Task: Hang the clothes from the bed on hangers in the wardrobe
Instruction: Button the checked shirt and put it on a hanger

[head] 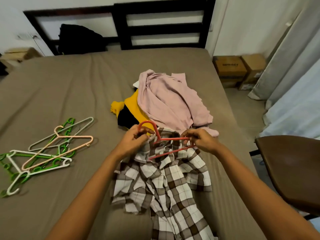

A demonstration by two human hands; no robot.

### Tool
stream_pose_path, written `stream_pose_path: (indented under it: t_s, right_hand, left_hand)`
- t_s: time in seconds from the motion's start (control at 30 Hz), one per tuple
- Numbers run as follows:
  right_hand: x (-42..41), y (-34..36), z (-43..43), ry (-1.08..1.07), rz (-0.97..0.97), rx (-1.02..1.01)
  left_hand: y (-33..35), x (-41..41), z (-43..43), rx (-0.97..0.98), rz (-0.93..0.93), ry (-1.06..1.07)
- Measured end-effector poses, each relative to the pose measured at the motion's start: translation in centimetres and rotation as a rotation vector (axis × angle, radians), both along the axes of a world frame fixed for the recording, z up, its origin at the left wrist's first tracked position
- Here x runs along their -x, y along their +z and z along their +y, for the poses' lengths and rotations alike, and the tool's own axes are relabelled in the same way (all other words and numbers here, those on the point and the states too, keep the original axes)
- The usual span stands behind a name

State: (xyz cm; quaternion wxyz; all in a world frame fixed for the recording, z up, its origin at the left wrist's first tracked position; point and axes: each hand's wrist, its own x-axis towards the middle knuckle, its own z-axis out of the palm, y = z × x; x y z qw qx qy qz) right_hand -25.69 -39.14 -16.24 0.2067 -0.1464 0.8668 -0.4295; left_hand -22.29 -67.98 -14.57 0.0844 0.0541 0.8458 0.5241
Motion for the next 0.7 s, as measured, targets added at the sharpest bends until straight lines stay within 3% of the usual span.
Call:
stream_pose_path:
  t_s: [0.2,0.3,0.37,0.53,0.7]
  right_hand:
    - [-0.6,-1.3,-3.3,-0.027,-0.131,0.137]
    - [-0.6,-1.6,-5.0,0.061,-0.316,0.127]
    - [-0.3,-2.0,-6.2,0.117,-0.481,0.051]
    - [1.2,-2.3,-9.9,0.246,-0.738,-0.363]
    - [3.0,-7.7,-14.1,0.279,-0.762,-0.5]
  left_hand:
    - [0.1,-1.2,-1.8,0.261,-0.098,-0.311]
    - [-1.4,-1.8,-2.1,0.345,-0.043,-0.24]
    - [-2.8,-2.2,-3.0,0.303,-0.063,-0.177]
    - [-4.9,-2.9,-4.5,0.339,-0.074,-0.165]
    - [-4.8,-3.0,-5.2,0.361,-0.066,-0.116]
